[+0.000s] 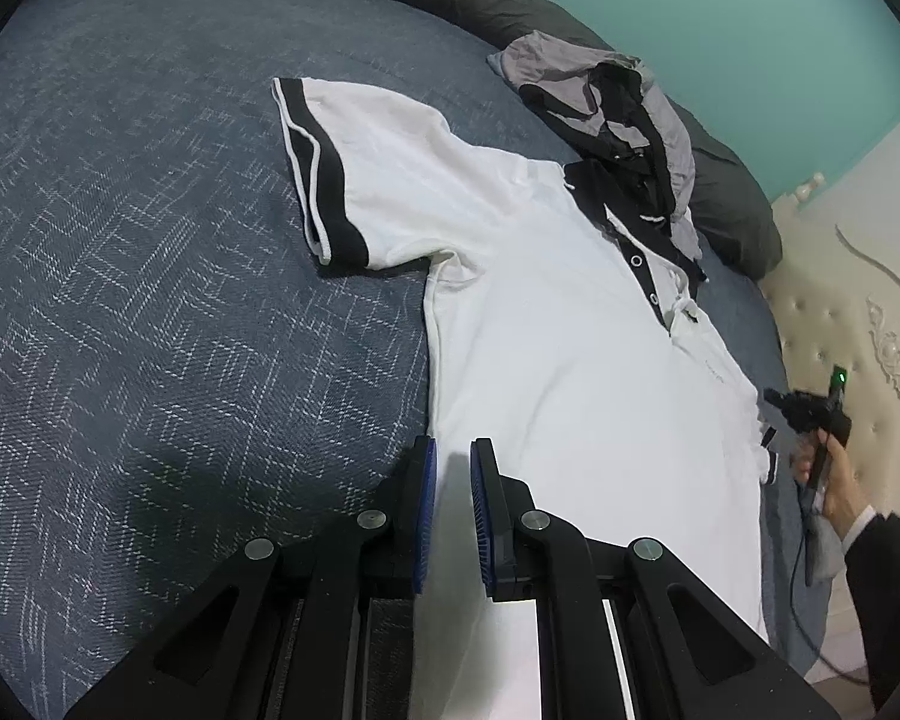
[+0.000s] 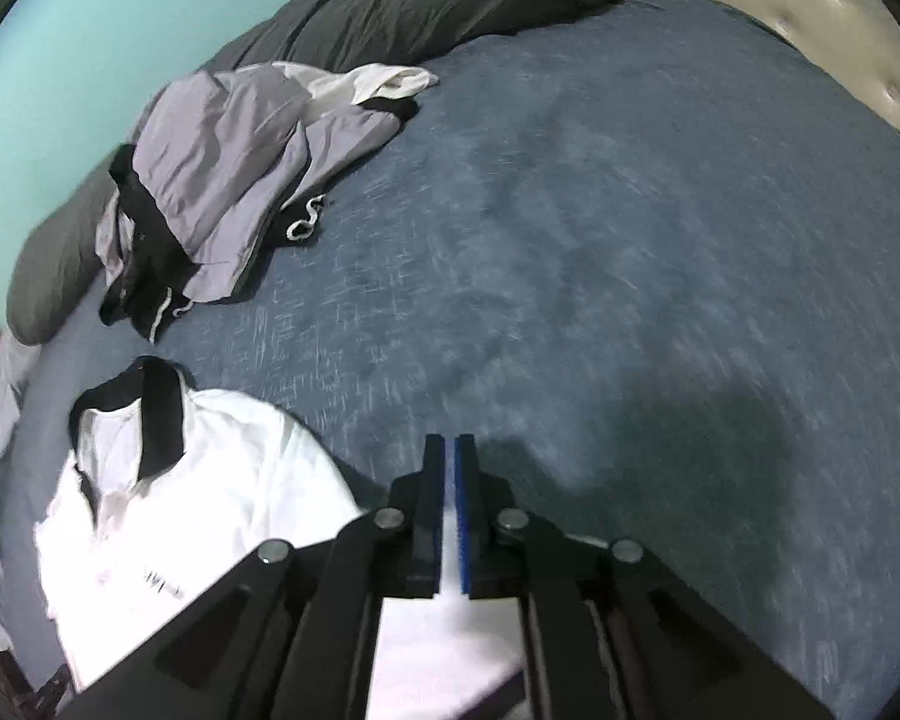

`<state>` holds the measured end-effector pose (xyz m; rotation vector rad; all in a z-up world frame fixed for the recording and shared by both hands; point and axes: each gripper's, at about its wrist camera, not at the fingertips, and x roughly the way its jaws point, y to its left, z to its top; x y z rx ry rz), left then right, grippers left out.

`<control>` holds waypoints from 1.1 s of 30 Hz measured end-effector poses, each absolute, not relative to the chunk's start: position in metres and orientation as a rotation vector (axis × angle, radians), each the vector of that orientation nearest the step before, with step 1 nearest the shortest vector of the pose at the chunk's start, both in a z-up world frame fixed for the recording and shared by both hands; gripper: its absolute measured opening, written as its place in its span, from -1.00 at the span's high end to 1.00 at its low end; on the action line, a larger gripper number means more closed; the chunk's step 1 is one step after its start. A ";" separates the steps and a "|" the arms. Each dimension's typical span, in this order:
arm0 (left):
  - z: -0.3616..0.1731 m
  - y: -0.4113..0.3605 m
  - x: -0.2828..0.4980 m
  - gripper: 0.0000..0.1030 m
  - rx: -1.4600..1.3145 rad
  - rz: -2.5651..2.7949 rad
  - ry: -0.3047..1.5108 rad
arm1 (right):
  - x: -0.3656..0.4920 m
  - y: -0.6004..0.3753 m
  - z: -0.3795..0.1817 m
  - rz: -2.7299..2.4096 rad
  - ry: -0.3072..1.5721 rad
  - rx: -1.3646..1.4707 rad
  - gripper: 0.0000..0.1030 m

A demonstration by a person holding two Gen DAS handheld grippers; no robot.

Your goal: Fold clothes

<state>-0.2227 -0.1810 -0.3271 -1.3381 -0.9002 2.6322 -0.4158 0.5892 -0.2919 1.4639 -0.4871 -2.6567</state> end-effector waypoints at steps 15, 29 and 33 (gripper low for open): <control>-0.318 -0.170 -0.221 0.75 -1.305 2.617 -0.897 | -0.297 0.589 -0.303 -2.463 -0.727 1.439 0.09; -0.325 -0.168 -0.224 0.75 -1.329 2.612 -0.902 | -0.284 0.599 -0.314 -2.399 -0.785 1.363 0.97; -0.325 -0.167 -0.225 0.75 -1.329 2.612 -0.898 | -0.274 0.616 -0.320 -2.389 -0.833 1.360 0.97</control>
